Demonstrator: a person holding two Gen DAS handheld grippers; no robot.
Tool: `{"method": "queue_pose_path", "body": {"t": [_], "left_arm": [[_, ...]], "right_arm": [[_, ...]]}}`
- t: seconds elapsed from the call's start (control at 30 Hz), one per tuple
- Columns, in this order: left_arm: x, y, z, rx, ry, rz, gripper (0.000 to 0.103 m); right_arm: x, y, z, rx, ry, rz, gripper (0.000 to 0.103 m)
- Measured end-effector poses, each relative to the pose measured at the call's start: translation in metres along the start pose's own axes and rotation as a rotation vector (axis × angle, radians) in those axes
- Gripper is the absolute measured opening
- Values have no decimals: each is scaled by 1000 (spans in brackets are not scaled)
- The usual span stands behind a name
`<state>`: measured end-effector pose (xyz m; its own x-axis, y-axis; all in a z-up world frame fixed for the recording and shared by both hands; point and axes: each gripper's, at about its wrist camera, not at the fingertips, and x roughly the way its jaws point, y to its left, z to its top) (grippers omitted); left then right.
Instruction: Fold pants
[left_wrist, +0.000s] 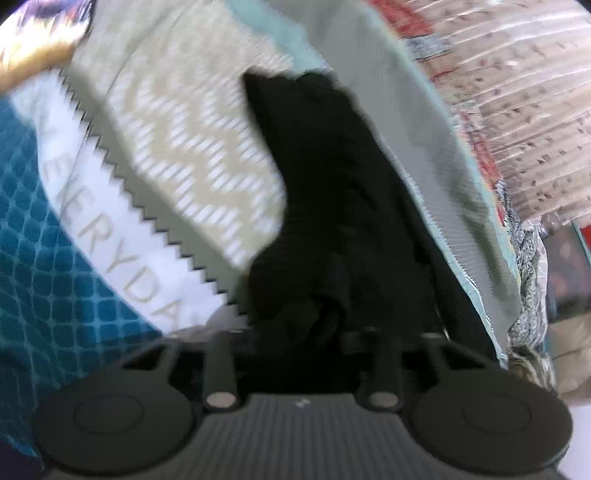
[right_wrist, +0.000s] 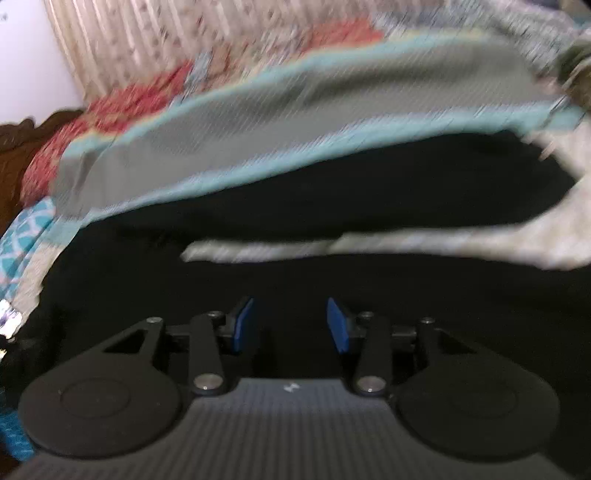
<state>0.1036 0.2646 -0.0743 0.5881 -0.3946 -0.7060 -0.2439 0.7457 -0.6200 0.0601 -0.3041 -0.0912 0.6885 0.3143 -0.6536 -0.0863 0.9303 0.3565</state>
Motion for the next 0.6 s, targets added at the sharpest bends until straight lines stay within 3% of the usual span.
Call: {"method": "queue_pose_path", "body": {"t": [0.13,0.2,0.23,0.3,0.37,0.4,0.47,0.6], "left_arm": [[-82,-68,-33,427,-366,219,18],[-103,-79,-53,577,-434,346,26],[-103,-77,-63,614,-411,407,41],[-86,-61,-79,660,-276,502,62],[-64,-36,-91,683,-108,568,64],[-65,-25,-91,639,-75,542,65],[-82,-16,-80,521,-88,447,64],[-120,-26,-32,415,-262,315,65]], "right_arm": [[11,25,-14,-72,33,-43,47],[12,30,-20,-108,26,-52,48],[12,30,-20,-126,18,-53,48],[13,31,-23,-145,10,-64,50],[16,29,-24,-151,13,-64,54],[18,29,-23,-153,18,-65,55],[20,32,-18,-182,40,-60,55],[5,24,-6,-134,29,1,53]]}}
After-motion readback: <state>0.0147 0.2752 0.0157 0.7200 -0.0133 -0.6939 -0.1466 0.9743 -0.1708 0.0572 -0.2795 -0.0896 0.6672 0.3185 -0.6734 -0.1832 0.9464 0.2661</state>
